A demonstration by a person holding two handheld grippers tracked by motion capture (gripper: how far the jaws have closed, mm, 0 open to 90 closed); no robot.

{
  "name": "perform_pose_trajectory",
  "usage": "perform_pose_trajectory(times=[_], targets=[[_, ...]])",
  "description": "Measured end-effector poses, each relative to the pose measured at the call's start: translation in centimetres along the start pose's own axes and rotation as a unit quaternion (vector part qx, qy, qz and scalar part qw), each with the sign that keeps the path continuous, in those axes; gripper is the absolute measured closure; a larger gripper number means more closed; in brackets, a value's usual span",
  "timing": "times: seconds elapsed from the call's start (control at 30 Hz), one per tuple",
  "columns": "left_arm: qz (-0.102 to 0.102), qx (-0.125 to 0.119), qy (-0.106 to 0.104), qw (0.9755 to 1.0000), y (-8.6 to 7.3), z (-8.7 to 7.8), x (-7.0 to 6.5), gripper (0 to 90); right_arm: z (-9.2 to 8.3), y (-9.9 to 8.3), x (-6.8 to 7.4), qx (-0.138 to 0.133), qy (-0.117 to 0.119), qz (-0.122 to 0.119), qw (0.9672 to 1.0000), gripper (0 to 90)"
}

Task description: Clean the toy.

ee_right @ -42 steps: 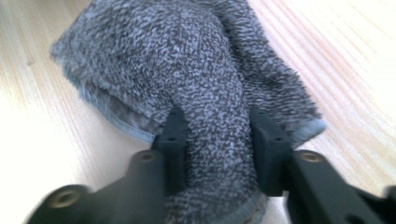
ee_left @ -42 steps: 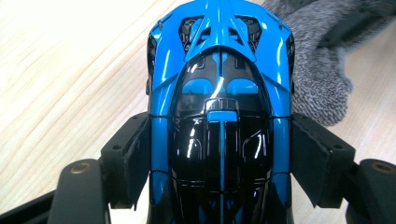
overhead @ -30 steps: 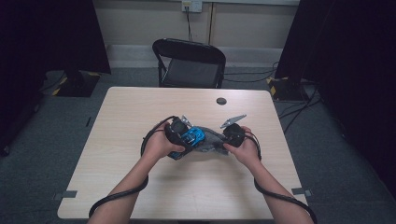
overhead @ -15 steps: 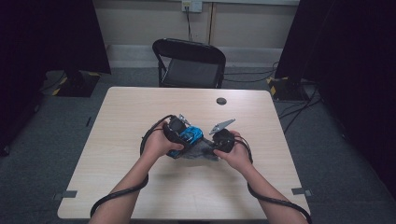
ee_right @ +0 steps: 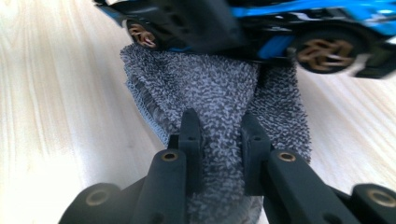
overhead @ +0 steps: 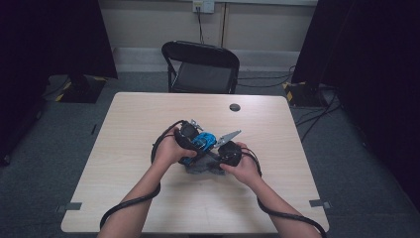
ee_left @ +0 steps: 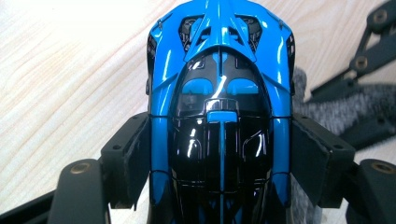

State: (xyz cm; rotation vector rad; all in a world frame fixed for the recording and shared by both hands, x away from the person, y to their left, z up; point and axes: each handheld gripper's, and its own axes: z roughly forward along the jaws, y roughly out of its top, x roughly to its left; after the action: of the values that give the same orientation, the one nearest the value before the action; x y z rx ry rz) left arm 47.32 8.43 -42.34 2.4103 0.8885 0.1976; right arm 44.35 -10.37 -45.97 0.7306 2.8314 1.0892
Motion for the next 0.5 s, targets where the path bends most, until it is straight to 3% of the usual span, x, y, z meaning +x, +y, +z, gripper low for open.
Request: perform_pose_trajectory(times=[0.33,0.5], targets=[[-0.014,-0.014,0.012,0.9997,0.7,-0.3,0.7,28.2,0.7,0.1,0.9,0.005,0.024,-0.023,0.9994,75.1],[-0.021,-0.015,0.024,0.9994,0.8,-0.7,1.5,28.2,0.2,-0.2,0.9,0.010,0.027,-0.027,0.9992,75.0]])
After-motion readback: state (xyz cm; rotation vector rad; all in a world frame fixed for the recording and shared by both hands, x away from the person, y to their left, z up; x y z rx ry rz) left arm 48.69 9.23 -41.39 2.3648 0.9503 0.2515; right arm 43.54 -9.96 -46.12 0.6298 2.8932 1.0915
